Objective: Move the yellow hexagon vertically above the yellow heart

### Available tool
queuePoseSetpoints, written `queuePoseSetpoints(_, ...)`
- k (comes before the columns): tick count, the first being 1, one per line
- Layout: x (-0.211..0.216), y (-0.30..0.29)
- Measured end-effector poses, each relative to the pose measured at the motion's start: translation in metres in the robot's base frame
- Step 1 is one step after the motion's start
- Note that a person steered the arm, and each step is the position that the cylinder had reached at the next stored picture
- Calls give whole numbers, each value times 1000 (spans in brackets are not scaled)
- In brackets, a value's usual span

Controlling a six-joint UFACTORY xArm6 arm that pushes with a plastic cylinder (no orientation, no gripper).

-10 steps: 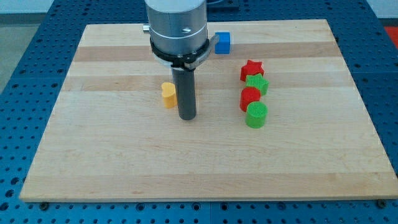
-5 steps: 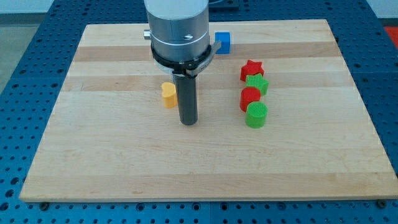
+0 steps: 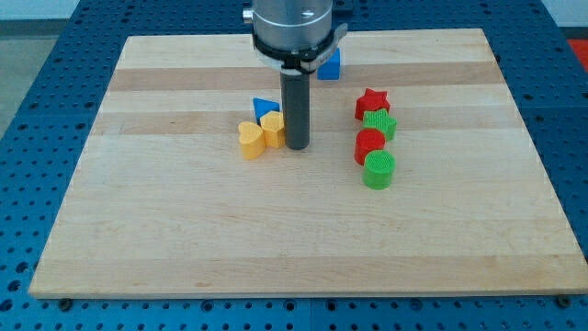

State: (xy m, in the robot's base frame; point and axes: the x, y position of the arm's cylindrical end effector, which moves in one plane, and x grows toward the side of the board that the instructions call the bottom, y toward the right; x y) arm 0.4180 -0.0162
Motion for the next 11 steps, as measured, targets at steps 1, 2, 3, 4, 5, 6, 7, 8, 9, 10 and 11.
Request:
queuePoseSetpoints(1,-1,-37)
queuePoseSetpoints(2,3,-29)
queuePoseSetpoints(3,-11,7)
queuePoseSetpoints(4,-18,-1)
queuePoseSetpoints(5,-35,-6)
queuePoseSetpoints(6,-34,-21)
queuePoseSetpoints(7,-34,-24)
queuePoseSetpoints(8,-34,-37)
queuePoseSetpoints(9,-34,-41)
queuePoseSetpoints(10,-59,-4)
queuePoseSetpoints(11,-82,66)
